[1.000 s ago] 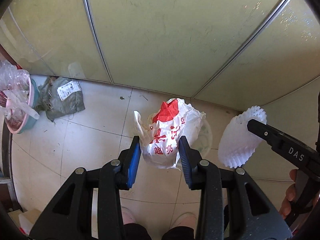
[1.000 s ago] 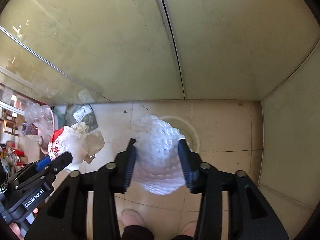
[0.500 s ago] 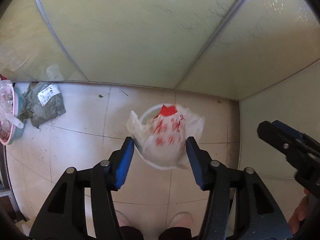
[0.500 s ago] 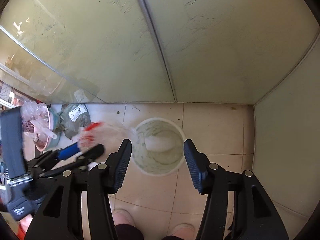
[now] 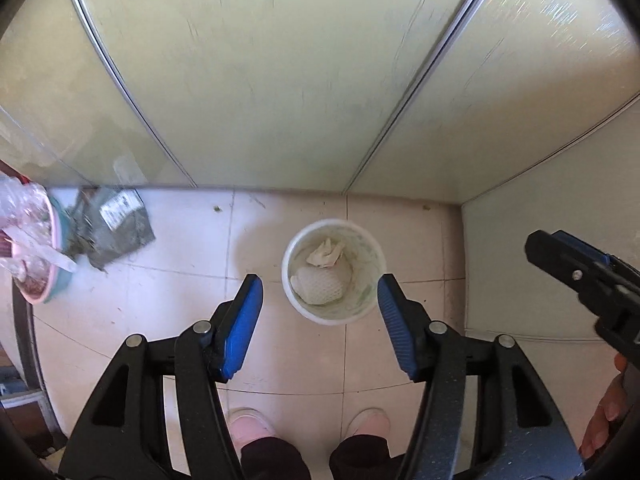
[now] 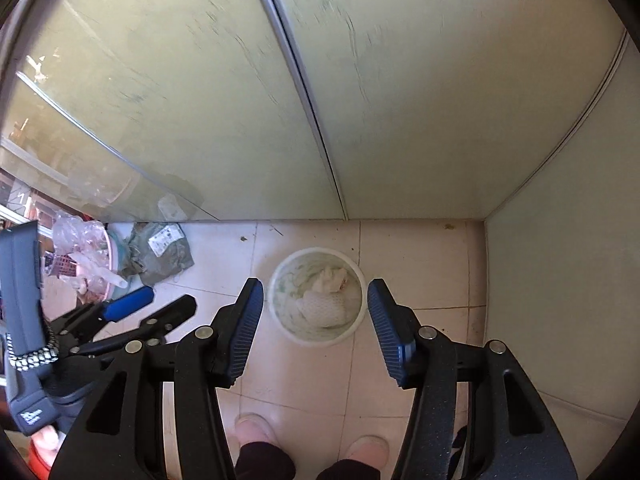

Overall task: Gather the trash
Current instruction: 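Raise both tools back up toward the counter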

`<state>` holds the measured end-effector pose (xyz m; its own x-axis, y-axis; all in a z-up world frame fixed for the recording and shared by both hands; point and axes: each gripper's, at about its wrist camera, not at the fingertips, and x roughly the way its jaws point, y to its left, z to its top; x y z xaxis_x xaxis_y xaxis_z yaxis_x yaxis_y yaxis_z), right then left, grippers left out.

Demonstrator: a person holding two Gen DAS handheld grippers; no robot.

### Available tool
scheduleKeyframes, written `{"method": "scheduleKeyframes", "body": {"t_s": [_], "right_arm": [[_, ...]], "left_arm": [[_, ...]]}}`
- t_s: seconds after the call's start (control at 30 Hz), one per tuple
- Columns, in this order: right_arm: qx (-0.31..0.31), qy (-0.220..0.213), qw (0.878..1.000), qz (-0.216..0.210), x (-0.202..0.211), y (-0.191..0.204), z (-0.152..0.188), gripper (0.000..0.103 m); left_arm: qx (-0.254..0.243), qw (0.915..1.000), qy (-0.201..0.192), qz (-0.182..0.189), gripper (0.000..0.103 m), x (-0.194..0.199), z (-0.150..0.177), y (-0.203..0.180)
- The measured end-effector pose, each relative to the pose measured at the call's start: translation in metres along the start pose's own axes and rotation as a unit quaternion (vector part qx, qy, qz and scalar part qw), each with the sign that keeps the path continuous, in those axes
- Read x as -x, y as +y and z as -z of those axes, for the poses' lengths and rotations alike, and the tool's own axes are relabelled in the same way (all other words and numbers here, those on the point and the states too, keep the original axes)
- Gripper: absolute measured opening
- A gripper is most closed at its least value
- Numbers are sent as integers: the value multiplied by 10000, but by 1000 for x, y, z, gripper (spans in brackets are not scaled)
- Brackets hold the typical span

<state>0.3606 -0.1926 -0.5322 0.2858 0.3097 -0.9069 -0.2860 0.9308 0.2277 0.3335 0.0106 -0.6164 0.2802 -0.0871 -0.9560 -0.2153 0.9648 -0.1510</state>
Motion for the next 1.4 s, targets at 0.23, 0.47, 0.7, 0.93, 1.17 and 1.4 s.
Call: {"method": "scheduleKeyframes", "body": {"t_s": [0.23, 0.47, 0.7, 0.93, 1.17, 1.4], "right_arm": [[116, -282, 9995, 64, 89, 37, -19, 51], [114, -734, 9972, 121, 202, 73, -30, 51], [108, -1562, 9872, 290, 312, 125, -33, 51], [42, -2579, 9650, 470, 396, 186, -32, 58], [62, -3239, 9432, 732, 448, 211, -43, 81], [131, -3594, 9283, 942, 460, 207, -66, 91]], "left_arm": [[-215, 9985, -498, 84, 59, 123, -23, -4], [-415, 9930, -1092, 183, 59, 257, -44, -5], [-781, 9753, -2050, 270, 67, 395, -56, -1], [-1138, 9458, -3020, 361, 78, 507, -60, 15], [-1175, 9234, -3626, 440, 102, 565, -63, 16], [-1085, 9223, -3690, 376, 102, 567, -96, 9]]}}
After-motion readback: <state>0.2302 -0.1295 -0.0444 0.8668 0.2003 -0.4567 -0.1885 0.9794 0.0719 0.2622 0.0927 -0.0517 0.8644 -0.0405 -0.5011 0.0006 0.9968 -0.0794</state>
